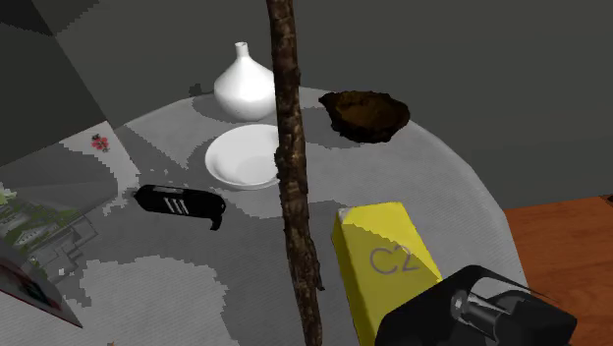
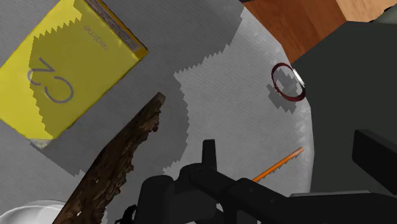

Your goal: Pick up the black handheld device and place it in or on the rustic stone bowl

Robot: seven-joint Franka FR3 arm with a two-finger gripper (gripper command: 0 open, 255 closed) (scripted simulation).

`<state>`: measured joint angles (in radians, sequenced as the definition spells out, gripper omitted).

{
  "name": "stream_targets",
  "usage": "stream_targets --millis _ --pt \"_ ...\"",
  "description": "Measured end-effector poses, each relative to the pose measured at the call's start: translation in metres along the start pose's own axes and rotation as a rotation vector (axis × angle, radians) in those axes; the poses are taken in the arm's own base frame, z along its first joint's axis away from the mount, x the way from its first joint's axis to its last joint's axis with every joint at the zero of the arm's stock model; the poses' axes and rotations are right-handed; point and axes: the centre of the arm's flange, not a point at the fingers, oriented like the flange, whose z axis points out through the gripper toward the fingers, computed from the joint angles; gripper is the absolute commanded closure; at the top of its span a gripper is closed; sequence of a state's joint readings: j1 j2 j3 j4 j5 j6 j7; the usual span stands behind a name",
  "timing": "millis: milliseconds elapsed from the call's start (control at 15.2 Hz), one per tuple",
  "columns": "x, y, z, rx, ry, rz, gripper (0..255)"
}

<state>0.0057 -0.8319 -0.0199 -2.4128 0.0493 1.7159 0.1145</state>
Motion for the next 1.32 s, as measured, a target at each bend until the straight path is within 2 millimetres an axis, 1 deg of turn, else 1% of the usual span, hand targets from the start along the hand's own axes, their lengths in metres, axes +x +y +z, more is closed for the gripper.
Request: stream_targets --millis 132,330,528,792,858,990,1122,1188,1320 --pt "0.004 0.003 0.002 -0.001 0.0 -0.004 0" --pt "0.026 0.021 0.017 -0.008 0.001 -0.029 0" --pt "0.057 0.042 0.032 -0.016 0.004 -0.058 0" --pt "0.09 0.069 0.062 -0.026 0.007 -0.098 0" --pt "0.1 0.072 0.064 -0.029 0.008 -0.108 0" --pt "0.123 0.085 0.077 -0.034 0.009 -0.128 0" --pt "0.14 0.095 0.086 -0.04 0.011 -0.148 0" --pt "0.153 0.101 0.09 -0.042 0.013 -0.158 0" --pt "0.171 0.117 0.103 -0.048 0.014 -0.177 0"
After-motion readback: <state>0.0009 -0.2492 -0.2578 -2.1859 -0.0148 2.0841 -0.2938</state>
